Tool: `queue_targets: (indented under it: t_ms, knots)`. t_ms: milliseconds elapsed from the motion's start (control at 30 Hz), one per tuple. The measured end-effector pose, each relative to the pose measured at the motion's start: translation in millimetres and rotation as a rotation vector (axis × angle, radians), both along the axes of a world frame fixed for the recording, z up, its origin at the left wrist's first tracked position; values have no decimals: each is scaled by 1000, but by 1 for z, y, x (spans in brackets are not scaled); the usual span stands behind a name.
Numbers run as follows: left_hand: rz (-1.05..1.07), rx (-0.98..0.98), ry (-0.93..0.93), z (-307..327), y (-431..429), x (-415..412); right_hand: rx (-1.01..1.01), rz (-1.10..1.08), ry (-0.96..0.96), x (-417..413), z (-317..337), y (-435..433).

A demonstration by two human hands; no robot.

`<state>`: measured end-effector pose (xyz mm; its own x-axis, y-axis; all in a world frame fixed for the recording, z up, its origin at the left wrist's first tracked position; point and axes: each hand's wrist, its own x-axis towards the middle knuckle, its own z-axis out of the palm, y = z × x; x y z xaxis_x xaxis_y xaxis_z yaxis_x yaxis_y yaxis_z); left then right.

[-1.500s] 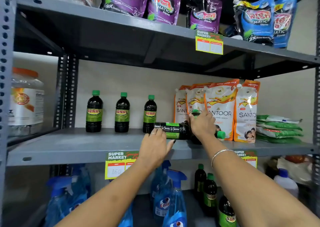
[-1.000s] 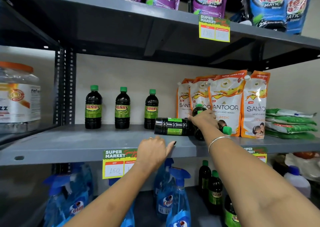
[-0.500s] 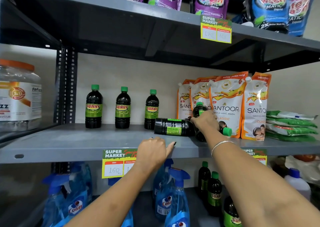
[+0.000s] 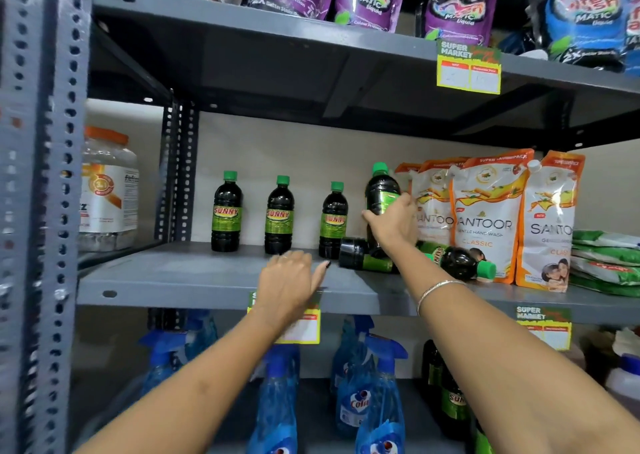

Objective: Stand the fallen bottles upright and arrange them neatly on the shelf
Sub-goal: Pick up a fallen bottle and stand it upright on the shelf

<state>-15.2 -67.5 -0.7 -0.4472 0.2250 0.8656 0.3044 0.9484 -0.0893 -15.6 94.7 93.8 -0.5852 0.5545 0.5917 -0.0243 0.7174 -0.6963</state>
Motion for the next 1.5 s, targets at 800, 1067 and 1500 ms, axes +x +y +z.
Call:
queue_targets:
  t_ms: [800,1067,1500]
  knots:
    - [138,50,110,-31,-223,-16,-132,353,65,-35,-32,-248]
    - [159,72,119,-35,-226,-22,-53,325,52,-40,-41,-267]
    - [154,117,115,-36,-223,-20,-7,329,49,-33,-50,-268]
